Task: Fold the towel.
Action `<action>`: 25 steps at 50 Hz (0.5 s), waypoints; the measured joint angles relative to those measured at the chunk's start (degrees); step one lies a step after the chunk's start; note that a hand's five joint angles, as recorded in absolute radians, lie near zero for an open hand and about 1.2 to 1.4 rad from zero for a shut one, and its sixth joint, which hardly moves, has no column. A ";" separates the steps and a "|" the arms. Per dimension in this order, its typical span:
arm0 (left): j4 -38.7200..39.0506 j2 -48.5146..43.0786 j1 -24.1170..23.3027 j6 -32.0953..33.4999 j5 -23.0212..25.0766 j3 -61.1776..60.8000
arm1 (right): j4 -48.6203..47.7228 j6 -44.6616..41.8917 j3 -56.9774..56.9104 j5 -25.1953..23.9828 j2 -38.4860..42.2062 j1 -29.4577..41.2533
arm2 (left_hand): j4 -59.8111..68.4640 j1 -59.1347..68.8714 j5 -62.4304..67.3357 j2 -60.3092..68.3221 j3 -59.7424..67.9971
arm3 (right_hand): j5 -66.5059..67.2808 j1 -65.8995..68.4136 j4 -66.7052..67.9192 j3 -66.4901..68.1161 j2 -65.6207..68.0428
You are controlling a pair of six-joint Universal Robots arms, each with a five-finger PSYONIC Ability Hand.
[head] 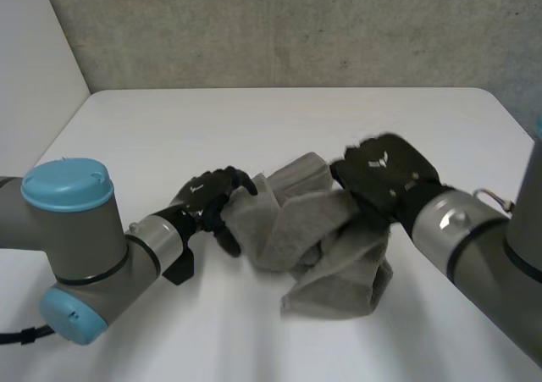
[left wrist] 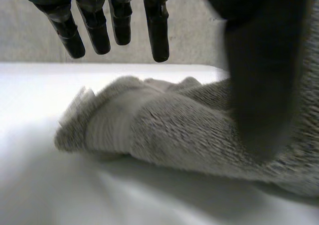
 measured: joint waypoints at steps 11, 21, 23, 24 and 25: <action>1.58 -5.27 0.36 1.34 -0.08 8.08 | 0.32 -7.81 12.63 -7.31 -2.42 -9.42 | 0.00 0.00 0.00 -0.01 0.00 | -46.45 -45.62 -45.54 -45.42 -45.77; -1.71 -9.89 -1.38 6.89 2.67 18.25 | -1.38 -4.27 16.98 -12.50 -3.22 -15.61 | 0.00 0.00 0.12 0.00 0.00 | -46.45 -46.44 -45.59 -45.82 -45.84; -3.19 -11.12 -2.14 10.23 3.10 20.55 | -2.24 -2.78 17.46 -13.23 -3.62 -16.97 | 0.00 0.00 0.15 0.00 0.00 | -46.45 -46.44 -45.59 -45.82 -45.85; -4.08 -11.94 -2.53 12.33 3.20 21.88 | -2.61 -2.14 17.68 -13.60 -3.84 -17.62 | 0.00 0.00 0.16 0.00 0.00 | -46.45 -46.45 -45.59 -45.82 -45.85; -4.81 -12.51 -2.77 13.79 3.22 22.72 | -2.88 -1.74 17.84 -13.90 -3.99 -18.10 | 0.01 0.00 0.16 0.00 0.01 | -46.45 -46.45 -45.59 -45.82 -45.85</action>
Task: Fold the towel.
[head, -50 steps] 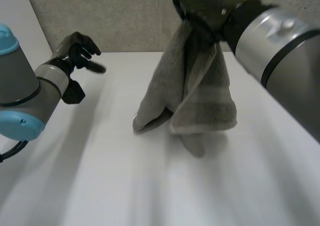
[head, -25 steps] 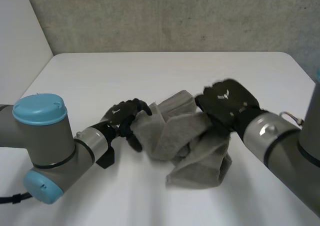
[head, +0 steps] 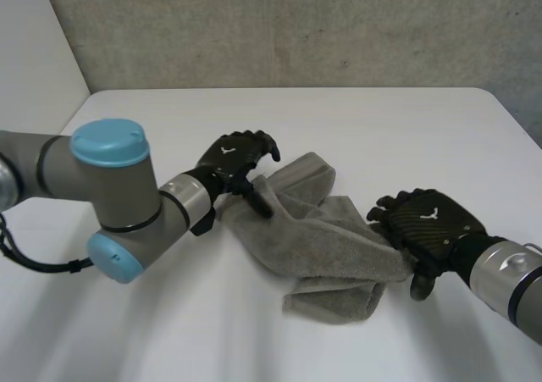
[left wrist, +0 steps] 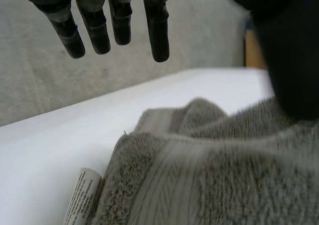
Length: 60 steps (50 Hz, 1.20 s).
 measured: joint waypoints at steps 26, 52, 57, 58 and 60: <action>-14.59 -12.14 -2.12 18.66 -6.66 15.73 | -1.66 1.76 2.79 -5.41 -1.63 -5.60 | 23.04 22.75 24.12 23.34 23.07 | 0.00 -0.49 0.00 0.01 0.00; -14.64 -7.86 -1.86 18.91 -6.41 11.86 | -2.01 1.78 4.26 -5.52 -1.70 -5.14 | 5.05 4.39 4.59 5.11 5.43 | 0.00 -0.49 0.00 0.01 0.00; -14.39 -8.15 -1.90 19.55 -6.26 11.69 | -2.06 1.78 4.37 -5.48 -1.68 -5.14 | 3.49 3.07 2.36 3.46 3.62 | 0.00 -0.49 0.00 0.01 0.00; -14.34 -8.24 -1.92 19.88 -6.21 11.68 | -2.08 1.77 4.42 -5.47 -1.68 -5.13 | 3.49 3.07 2.32 3.46 3.61 | 0.00 -0.49 0.00 0.01 0.00; -14.28 -8.41 -1.95 20.55 -6.14 11.69 | -2.13 1.74 4.49 -5.45 -1.68 -5.12 | 3.49 3.07 2.36 3.46 3.62 | 0.00 -0.49 -0.01 0.01 0.00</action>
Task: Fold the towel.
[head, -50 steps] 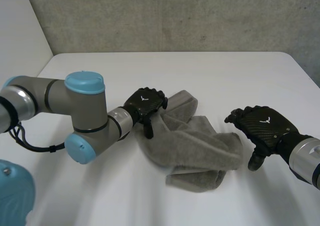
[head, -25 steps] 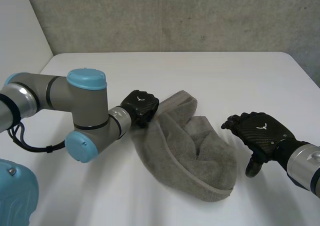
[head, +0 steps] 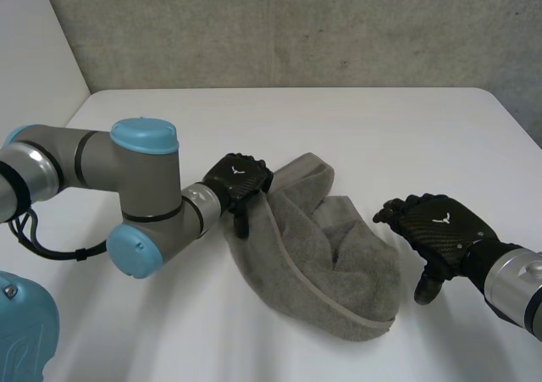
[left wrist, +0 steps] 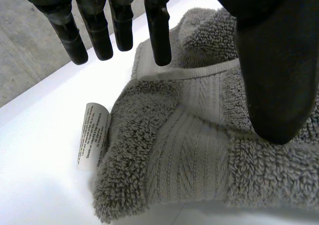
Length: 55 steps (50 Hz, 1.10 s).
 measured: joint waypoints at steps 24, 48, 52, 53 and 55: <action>-1.15 -1.63 -0.32 8.18 -0.22 0.53 | -0.60 -0.32 0.75 0.02 0.09 0.07 | 42.20 41.95 43.66 42.42 41.72 | 0.00 -0.01 0.00 0.00 0.00; -4.21 3.44 -2.74 7.80 0.66 -0.57 | -0.68 -0.44 1.15 0.11 0.10 0.94 | 3.42 2.88 3.65 3.24 3.52 | 0.00 -0.01 0.00 0.00 0.00; -4.36 2.45 -3.44 8.72 0.70 0.06 | -0.68 -0.48 1.24 0.11 0.10 0.96 | 3.42 2.88 3.69 3.25 3.52 | 0.00 -0.02 0.00 0.00 0.00; -4.44 2.10 -3.57 9.11 0.69 0.26 | -0.68 -0.48 1.27 0.11 0.10 0.98 | 3.42 2.88 3.84 3.25 3.52 | 0.00 -0.02 0.00 0.00 0.00; -4.59 1.57 -3.71 9.83 0.65 0.58 | -0.70 -0.50 1.32 0.11 0.10 1.03 | 3.43 2.94 4.26 3.28 3.52 | 0.00 -0.02 0.00 0.00 0.00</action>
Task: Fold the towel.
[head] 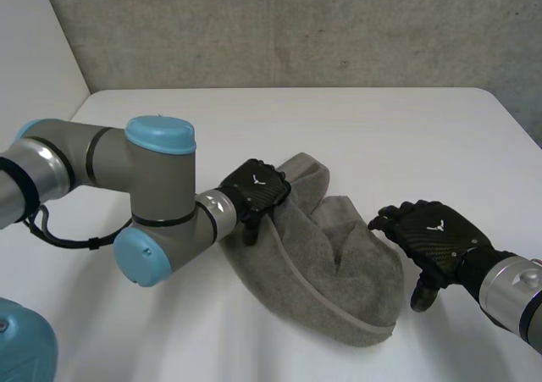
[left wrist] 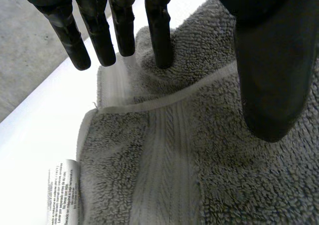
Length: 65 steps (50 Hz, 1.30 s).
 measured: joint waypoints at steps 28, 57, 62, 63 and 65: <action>-3.12 -1.67 -0.09 3.45 -0.70 0.55 | -0.69 -0.35 0.68 0.00 0.18 0.77 | 26.27 26.77 28.04 26.50 26.16 | 0.00 0.00 0.00 0.00 0.00; -7.12 1.37 0.22 6.81 -1.22 -0.77 | -0.94 0.20 0.94 0.10 0.13 1.67 | 55.84 52.11 53.74 54.62 54.96 | 0.00 0.00 0.00 0.00 -0.10; -7.60 6.16 2.17 5.99 -2.92 -4.38 | -0.67 1.48 0.62 0.25 -0.13 2.02 | 55.84 52.12 53.74 54.63 54.97 | 0.00 0.00 0.00 0.00 -0.10; -7.48 7.34 2.77 5.75 -3.30 -5.46 | -0.51 1.89 0.45 0.32 -0.18 2.15 | 55.84 52.12 53.74 54.63 54.97 | 0.00 0.00 0.00 0.00 -0.10; -7.09 9.23 3.82 5.28 -3.81 -7.24 | -0.24 2.54 0.14 0.45 -0.30 2.32 | 55.86 52.13 53.74 54.63 54.98 | 0.00 0.00 0.00 0.00 -0.10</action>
